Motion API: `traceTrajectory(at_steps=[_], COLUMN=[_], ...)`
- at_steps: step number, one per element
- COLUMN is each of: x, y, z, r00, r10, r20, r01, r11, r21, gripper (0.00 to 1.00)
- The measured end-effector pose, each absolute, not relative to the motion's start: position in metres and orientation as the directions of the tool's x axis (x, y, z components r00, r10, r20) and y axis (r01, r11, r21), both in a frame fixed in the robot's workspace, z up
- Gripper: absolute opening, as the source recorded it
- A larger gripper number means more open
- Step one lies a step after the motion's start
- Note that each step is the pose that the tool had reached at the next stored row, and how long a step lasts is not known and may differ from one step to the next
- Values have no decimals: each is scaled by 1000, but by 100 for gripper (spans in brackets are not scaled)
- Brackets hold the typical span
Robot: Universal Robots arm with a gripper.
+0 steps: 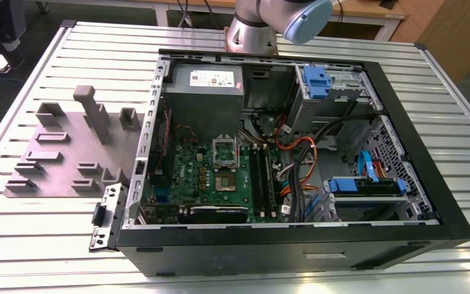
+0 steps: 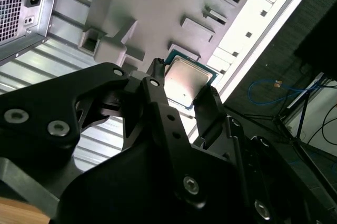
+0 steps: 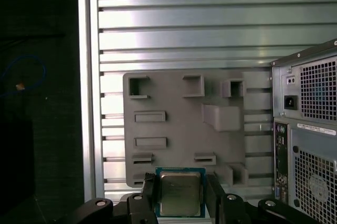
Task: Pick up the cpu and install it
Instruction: 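Pick up the cpu and move it towards the insertion slot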
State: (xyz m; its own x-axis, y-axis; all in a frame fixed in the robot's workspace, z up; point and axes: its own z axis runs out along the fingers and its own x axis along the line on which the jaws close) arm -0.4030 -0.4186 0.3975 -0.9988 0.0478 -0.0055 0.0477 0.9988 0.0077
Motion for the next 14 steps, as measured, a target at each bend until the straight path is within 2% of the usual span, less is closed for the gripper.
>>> traceTrajectory(at_steps=[14], x=[-390], y=[-419], z=[397], r00=[-999], r10=[49], r20=[-5], r01=[49], r11=[999], r21=[8], gripper=[47])
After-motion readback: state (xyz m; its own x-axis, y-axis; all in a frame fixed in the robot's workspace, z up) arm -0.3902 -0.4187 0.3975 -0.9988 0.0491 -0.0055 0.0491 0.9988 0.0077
